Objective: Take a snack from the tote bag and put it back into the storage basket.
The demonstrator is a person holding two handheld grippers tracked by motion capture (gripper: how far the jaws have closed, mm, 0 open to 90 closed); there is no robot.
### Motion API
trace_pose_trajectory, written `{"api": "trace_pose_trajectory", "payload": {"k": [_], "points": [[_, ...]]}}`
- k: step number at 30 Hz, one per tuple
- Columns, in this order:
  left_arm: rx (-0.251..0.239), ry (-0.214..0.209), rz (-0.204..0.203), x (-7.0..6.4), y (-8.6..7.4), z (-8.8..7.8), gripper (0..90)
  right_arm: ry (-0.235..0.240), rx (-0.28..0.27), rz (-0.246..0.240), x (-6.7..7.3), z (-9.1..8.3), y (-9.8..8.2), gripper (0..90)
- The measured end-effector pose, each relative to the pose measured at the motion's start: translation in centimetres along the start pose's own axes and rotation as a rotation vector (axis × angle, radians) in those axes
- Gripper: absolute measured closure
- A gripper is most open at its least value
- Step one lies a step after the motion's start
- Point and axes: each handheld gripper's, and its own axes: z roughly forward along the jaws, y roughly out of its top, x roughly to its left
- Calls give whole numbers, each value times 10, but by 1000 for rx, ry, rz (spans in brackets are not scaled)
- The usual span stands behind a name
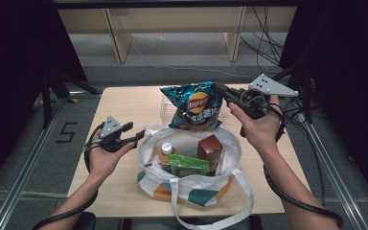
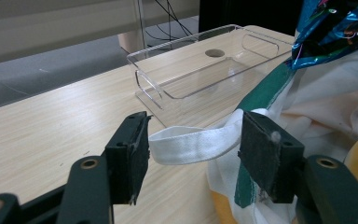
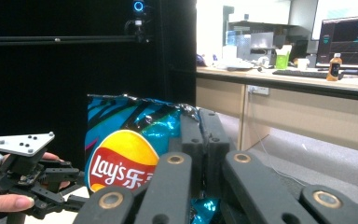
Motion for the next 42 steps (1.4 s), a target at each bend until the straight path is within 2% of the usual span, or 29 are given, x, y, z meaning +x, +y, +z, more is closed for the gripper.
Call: {"api": "trace_pose_trajectory", "payload": {"k": [1,3,10,12,13,15,16,19,20,21,25,26,27,32,34,35,36,37,41,42], "points": [[0,0,0,0,0,0,415,-7,-5,-12,-1,0,1,900],[-1,1,0,0,0,0,415,-7,2,3,-1,1,1,900],[-6,4,-7,0,0,0,415,-21,-12,-4,-5,3,5,900],[-19,-8,-15,0,0,0,410,-26,-12,-6,-7,3,6,900],[-17,-3,-11,0,0,0,409,-25,-11,3,-7,4,7,900],[-16,0,-8,0,1,0,409,-34,-15,-10,-9,4,8,900],[-7,7,-18,-1,1,-1,409,-32,-15,-5,-10,4,8,900],[-17,3,-4,1,1,-1,409,-40,-5,3,-11,5,9,900],[-19,6,-9,1,1,-1,409,-41,-12,11,-11,5,9,900],[-22,6,-11,1,1,-1,409,-48,-20,-6,-14,6,10,900],[-22,10,-18,1,1,-2,408,-46,-18,14,-14,7,13,900],[-22,10,-18,1,1,-2,408,-52,-28,-8,-16,8,14,900],[-22,10,-18,1,1,-2,407,-53,-19,5,-15,8,15,900],[-21,11,-17,1,1,-2,406,-56,-29,7,-17,12,18,900],[-25,9,-14,2,1,-2,405,-65,-36,-10,-19,13,19,900],[-20,13,-19,1,1,-2,405,-65,-33,7,-19,14,20,900],[-30,4,-14,2,1,-1,405,-68,-35,-11,-21,15,20,900],[-31,5,-15,2,1,-1,405,-69,-30,9,-20,15,21,900],[-23,13,-19,1,1,-3,403,-75,-36,0,-23,17,22,900],[-24,12,-18,1,1,-3,401,-79,-32,17,-22,17,22,900]]}}
